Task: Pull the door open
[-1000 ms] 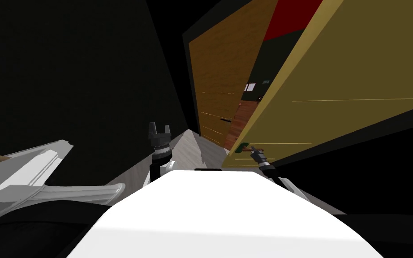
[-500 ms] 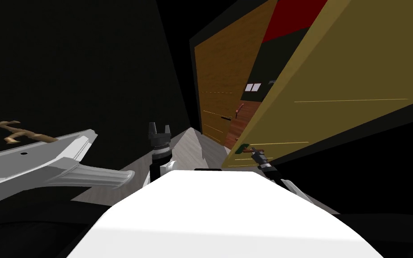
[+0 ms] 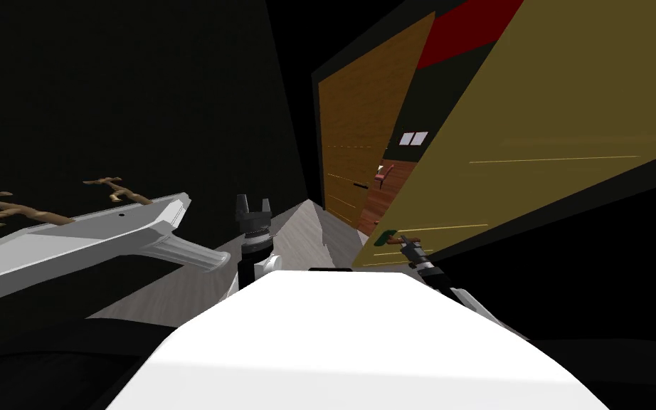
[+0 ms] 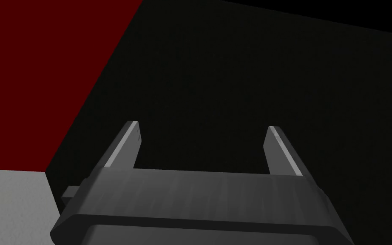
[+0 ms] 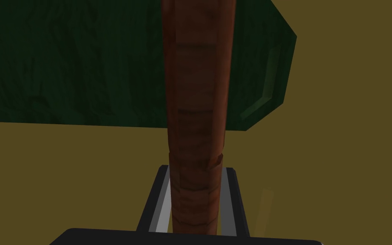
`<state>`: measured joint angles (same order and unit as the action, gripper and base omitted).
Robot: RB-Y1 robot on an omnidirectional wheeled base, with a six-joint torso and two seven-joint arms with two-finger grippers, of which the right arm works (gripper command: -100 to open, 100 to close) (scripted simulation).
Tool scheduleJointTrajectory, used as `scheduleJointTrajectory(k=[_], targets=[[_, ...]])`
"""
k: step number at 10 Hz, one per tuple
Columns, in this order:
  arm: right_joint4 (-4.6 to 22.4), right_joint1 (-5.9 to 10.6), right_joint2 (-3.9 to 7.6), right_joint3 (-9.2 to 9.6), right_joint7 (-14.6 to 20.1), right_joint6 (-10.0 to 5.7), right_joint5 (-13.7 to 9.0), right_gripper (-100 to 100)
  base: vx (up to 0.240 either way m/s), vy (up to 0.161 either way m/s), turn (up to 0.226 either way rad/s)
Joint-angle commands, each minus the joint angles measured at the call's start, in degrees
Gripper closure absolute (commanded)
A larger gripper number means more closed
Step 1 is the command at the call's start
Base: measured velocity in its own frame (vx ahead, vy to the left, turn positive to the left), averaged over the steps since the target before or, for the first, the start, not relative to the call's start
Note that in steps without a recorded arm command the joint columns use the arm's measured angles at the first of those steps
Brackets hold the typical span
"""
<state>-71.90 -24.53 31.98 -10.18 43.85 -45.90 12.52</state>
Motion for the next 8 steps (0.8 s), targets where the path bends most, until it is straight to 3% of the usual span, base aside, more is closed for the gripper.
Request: scheduleJointTrajectory(k=[1,3,4,8], targets=[[0.2,-0.34,0.29,0.28,0.5,-1.28,0.2,100,-0.198,-0.069,0.129],[0.7,-0.53,0.69,0.29,0.9,-2.39,0.4,100,-0.191,-0.074,0.116],[0.5,-0.48,0.74,0.05,0.8,-1.59,0.3,100,-0.084,-0.044,0.033],[2.4,-0.32,1.64,0.2,1.7,-4.45,0.8,100,-0.179,-0.069,0.14]])
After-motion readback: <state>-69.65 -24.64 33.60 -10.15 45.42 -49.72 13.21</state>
